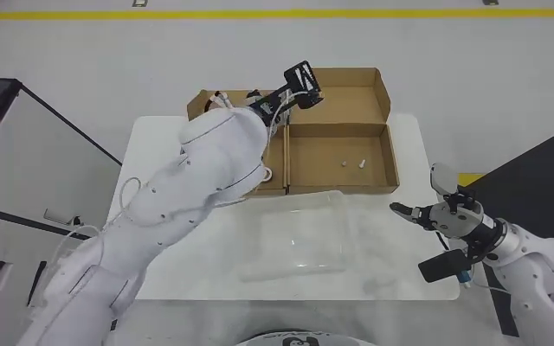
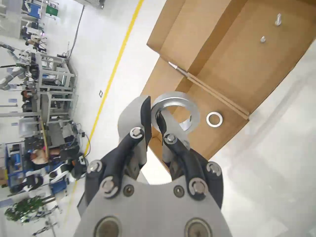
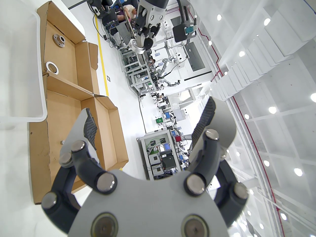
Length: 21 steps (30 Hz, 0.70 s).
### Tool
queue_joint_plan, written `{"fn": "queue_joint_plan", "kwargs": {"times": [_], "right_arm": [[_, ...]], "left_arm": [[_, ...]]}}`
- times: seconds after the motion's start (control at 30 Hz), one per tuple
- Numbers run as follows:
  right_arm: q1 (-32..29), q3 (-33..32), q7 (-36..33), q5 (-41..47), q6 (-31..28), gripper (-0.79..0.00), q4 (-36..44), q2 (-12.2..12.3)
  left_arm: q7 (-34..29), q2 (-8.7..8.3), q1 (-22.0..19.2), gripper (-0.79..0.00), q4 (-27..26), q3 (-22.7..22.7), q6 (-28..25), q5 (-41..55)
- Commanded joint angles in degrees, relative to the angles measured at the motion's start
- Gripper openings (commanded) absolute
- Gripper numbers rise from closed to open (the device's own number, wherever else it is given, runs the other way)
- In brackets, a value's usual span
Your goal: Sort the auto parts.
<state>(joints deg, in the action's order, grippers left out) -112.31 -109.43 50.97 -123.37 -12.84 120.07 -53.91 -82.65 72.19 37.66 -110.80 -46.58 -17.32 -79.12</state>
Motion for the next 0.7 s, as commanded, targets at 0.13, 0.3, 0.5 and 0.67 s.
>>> {"fn": "queue_joint_plan", "kwargs": {"times": [0.13,0.3,0.5,0.67], "right_arm": [[0.00,0.00,0.00,0.00,0.00,0.000,0.00,0.00],[0.00,0.00,0.00,0.00,0.00,0.000,0.00,0.00],[0.00,0.00,0.00,0.00,0.00,0.000,0.00,0.00],[0.00,0.00,0.00,0.00,0.00,0.000,0.00,0.00]], "left_arm": [[-1.46,0.13,0.19,-0.785,4.15,0.60,-2.85,-1.70],[-0.66,-0.14,1.75,-0.785,6.99,0.46,-3.65,-2.97],[-0.06,-0.73,3.64,-0.785,10.62,0.45,-4.26,-3.65],[0.57,-1.22,4.83,-0.785,13.91,0.00,-4.89,-3.07]]}}
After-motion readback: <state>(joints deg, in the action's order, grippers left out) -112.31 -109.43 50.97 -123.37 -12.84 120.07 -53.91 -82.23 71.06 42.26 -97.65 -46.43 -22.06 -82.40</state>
